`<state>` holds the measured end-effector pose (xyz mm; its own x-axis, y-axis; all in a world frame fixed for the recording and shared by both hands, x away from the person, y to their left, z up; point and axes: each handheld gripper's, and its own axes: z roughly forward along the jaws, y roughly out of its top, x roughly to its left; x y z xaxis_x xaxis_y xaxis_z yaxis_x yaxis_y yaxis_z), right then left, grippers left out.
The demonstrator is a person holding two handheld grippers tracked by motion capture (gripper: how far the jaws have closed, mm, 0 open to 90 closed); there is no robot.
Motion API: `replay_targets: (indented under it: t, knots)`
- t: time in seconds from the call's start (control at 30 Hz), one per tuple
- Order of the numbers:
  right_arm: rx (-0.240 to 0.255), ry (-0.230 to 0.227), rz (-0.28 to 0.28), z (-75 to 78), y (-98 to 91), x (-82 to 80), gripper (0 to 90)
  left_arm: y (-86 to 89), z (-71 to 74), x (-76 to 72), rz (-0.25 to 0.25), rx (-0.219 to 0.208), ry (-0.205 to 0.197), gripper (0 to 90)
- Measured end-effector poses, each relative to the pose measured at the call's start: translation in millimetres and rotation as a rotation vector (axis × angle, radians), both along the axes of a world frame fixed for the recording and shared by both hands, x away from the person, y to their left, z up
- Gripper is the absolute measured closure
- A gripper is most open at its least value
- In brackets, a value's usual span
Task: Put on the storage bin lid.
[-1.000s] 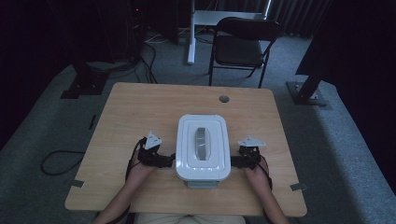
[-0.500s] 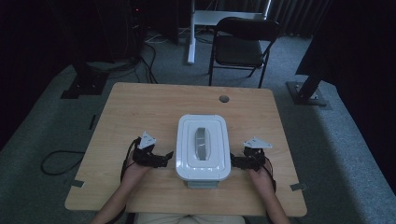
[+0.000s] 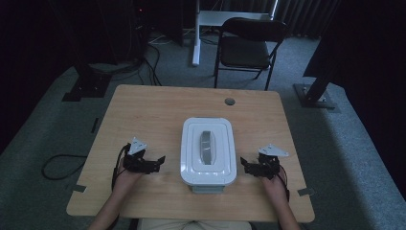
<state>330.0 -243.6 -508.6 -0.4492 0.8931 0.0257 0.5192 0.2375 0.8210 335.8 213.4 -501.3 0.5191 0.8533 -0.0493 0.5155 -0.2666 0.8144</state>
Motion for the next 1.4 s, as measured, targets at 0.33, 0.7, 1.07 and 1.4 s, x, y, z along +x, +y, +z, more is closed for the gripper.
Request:
replay_targets:
  t: [0.33,0.7,1.07,1.4]
  knots:
    - [0.003,-0.001,-0.055,-0.7,-14.9,-10.1,12.8,23.8,-4.5,-7.7,0.067,-0.013,0.018,1.0]
    - [0.005,0.003,-0.115,-2.3,-33.8,-21.6,12.9,47.0,-4.5,-18.1,0.136,-0.022,0.002,1.0]
    - [0.000,0.025,-0.198,-4.1,-56.1,-26.8,13.2,72.0,-6.3,-24.0,0.249,0.013,0.028,1.0]
    - [-0.022,0.077,-0.277,-7.8,-74.9,-23.2,13.6,97.3,-6.0,-23.1,0.385,0.018,0.077,0.9]
